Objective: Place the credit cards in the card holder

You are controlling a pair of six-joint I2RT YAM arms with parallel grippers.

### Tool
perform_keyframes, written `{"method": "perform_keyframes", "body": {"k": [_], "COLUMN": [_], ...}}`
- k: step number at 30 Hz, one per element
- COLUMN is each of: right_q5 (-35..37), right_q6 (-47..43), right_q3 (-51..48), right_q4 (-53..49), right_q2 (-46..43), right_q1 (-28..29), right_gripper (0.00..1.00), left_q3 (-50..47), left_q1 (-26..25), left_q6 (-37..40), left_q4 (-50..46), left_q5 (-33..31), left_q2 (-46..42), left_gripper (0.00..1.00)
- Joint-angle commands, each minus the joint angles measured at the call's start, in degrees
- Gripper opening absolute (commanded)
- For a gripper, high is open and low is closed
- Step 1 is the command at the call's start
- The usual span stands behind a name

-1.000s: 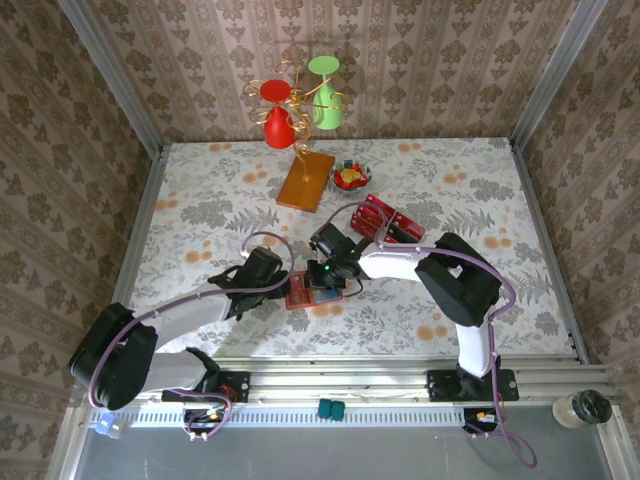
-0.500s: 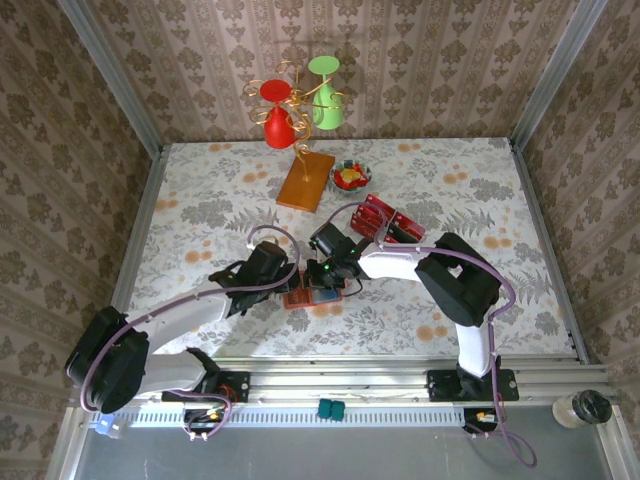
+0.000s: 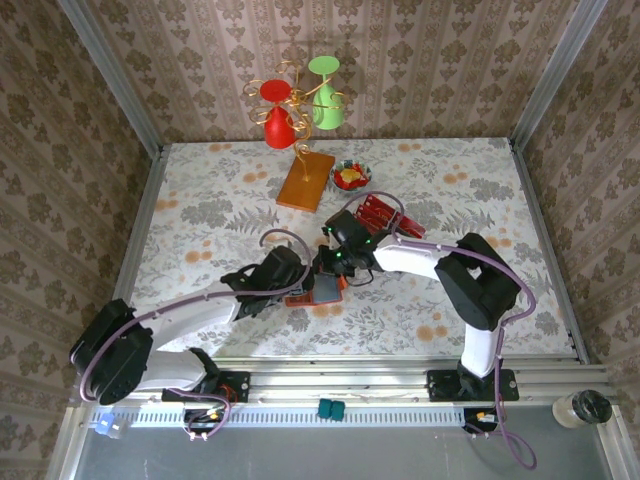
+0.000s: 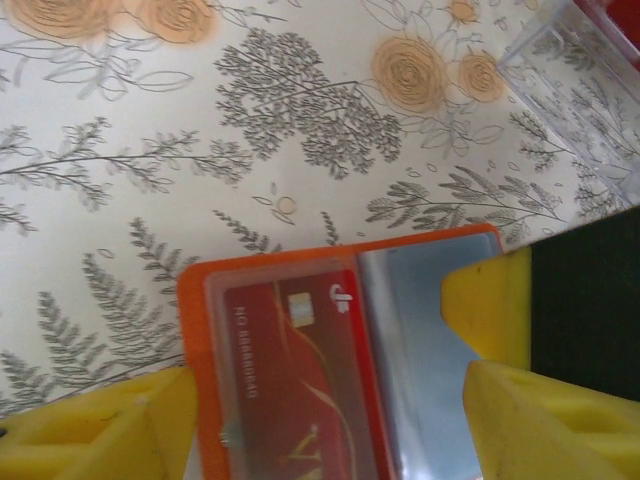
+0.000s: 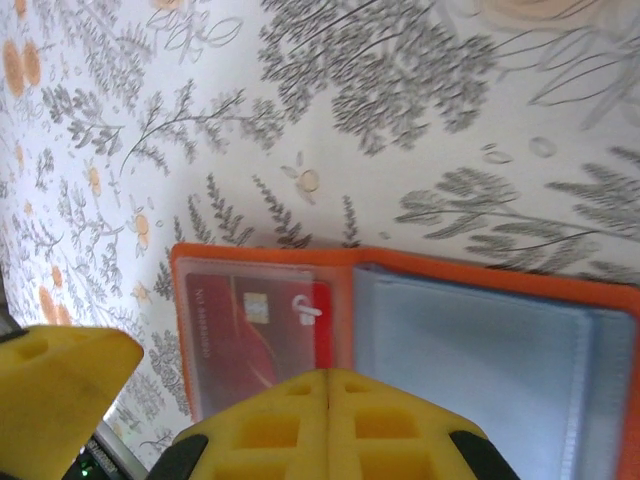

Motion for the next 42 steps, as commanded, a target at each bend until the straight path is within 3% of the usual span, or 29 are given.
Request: {"method": "perform_keyframes", "body": {"k": [1,8,22,42], "right_q5": [0.59,3.59,4.85,-0.56], "right_q6": [-2.81,-8.79,-11.96,-5.50], "right_q3": [-0.77,2.83,4.66,0.48], "right_q4": [-3.37,-10.31,-12.81,-4.81], "right_q2": [-1.60,0.23,4.76,4.63], "right_q1": [-1.26,-1.43,-1.46,0.09], "right_gripper": [0.05,0.06,0.06,0.06], "left_q3": [2.44,2.81,1.17,-1.25], "left_q1": [-1.47,-3.04,-3.62,-3.62], "left_q6": [-1.53,-0.39,1.34,4.47], "left_q4": [1.46,0.72,2.24,4.27], "left_q5": [-1.75,-2.45,-2.48,-3.21], "left_q2": [1.51,4.60,10.18,12.02], "left_gripper": [0.71,0.71,0.72,0.74]}}
